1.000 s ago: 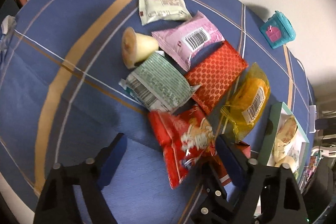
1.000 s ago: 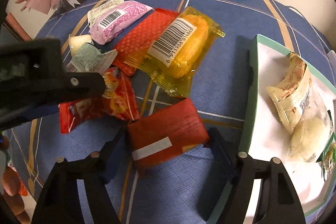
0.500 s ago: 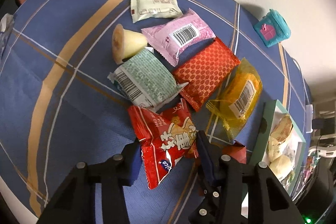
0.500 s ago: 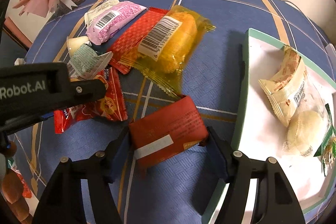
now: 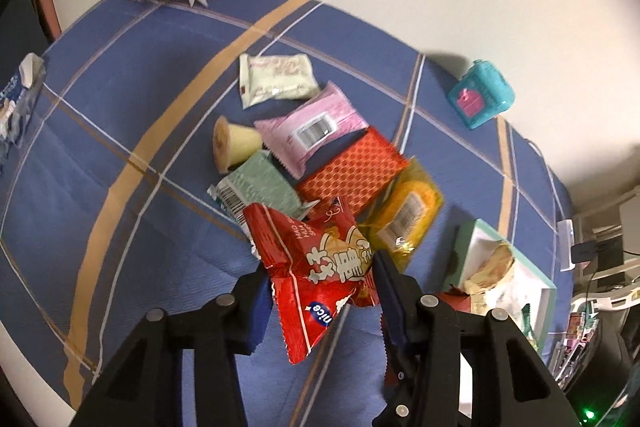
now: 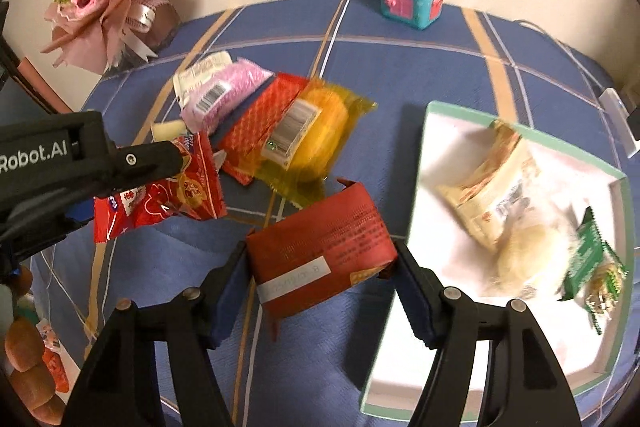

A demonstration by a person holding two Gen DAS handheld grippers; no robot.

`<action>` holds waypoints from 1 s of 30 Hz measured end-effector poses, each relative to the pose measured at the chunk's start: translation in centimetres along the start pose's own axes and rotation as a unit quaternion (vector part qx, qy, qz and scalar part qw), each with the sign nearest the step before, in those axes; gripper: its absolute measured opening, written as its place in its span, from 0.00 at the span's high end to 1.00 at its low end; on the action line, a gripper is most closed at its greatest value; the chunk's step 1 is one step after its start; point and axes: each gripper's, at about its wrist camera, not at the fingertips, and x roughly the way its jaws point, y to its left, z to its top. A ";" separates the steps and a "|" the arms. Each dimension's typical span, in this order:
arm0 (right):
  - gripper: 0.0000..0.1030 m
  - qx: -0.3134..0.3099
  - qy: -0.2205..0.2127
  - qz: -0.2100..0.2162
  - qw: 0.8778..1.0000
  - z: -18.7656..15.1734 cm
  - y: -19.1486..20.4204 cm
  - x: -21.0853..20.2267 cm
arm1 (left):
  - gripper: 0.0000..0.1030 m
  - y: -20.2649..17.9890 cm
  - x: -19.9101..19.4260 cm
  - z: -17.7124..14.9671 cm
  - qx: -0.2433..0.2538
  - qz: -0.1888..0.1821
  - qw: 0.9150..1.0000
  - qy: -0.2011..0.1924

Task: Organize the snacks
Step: 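Lift the red bag with the left tool while the right tool lifts the red pack toward the tray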

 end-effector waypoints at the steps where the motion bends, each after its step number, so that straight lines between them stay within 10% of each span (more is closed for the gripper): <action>1: 0.32 0.003 -0.004 0.001 1.000 0.1 -0.3 -0.3 | 0.51 -0.2 -0.2 0.0 0.001 -0.001 1.000 -0.004; 14: 0.32 0.040 -0.033 -0.021 0.998 0.1 -4.7 -3.3 | 0.51 -5.0 -1.1 -1.2 0.033 -0.012 0.999 -0.015; 30: 0.32 0.206 -0.079 -0.086 0.971 -1.0 -20.3 -8.7 | 0.52 -15.2 -0.1 -5.3 0.143 -0.040 0.989 -0.005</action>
